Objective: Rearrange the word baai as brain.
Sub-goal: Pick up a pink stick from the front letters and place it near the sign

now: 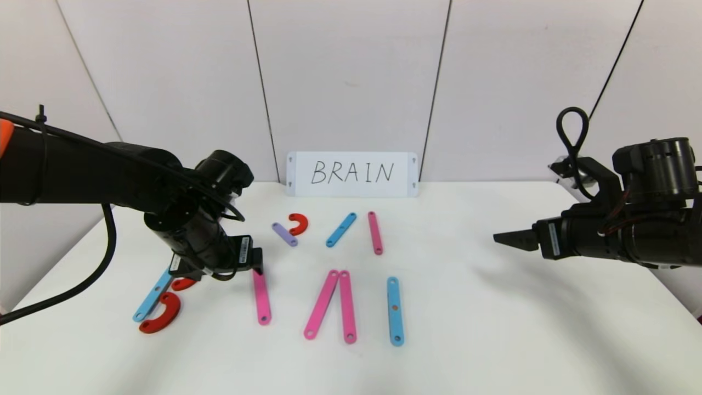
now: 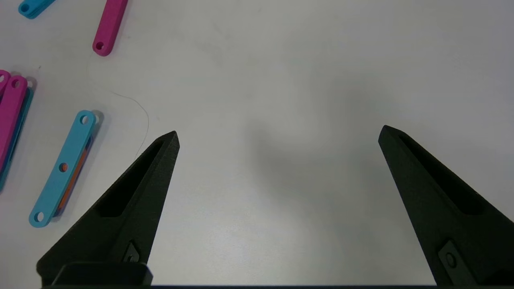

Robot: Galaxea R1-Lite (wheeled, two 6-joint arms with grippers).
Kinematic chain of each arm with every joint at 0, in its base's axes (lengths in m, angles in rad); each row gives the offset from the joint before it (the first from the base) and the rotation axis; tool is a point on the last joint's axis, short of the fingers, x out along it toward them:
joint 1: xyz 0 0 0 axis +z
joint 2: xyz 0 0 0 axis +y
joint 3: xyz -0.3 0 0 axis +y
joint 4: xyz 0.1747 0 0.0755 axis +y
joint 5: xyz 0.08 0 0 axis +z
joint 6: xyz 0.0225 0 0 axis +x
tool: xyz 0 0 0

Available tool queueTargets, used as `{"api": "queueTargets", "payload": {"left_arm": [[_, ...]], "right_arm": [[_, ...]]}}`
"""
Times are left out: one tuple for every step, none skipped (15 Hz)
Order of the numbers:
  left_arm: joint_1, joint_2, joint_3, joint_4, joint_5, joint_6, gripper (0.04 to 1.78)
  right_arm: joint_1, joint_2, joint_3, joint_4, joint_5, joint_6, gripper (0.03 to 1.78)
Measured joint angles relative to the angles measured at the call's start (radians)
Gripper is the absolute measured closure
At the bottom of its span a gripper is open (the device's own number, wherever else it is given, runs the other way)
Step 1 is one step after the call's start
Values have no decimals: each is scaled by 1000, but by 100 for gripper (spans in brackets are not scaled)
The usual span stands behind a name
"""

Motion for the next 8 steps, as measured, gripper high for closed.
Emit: {"api": "queueTargets", "payload": {"left_arm": [[-7,0,18,-32,-3,-1,7],[-10,1,41,-69,-6,-2,7],[-12,2,70,-120,-8,-3,7],[-16,7,93,-167,-8,-7,7],[-20,13,105,-195,-8,-23,7],[-23,20,111,-202,-7,-36,7],[-25,24,114,-203,-5,-40,7],[-26,29,116,-203,-5,-45,7]], "right_arm": [[0,0,0,0,0,0,8],[0,0,1,0,0,0,8],[-1,0,3,1,0,-1,8],[0,-2,5,0,0,-1,8],[0,-3,7,1,0,-1,8],[0,-3,8,1,-1,-1,8],[-1,-4,9,1,-1,-3,8],[0,-4,9,1,-1,-3,8]]}}
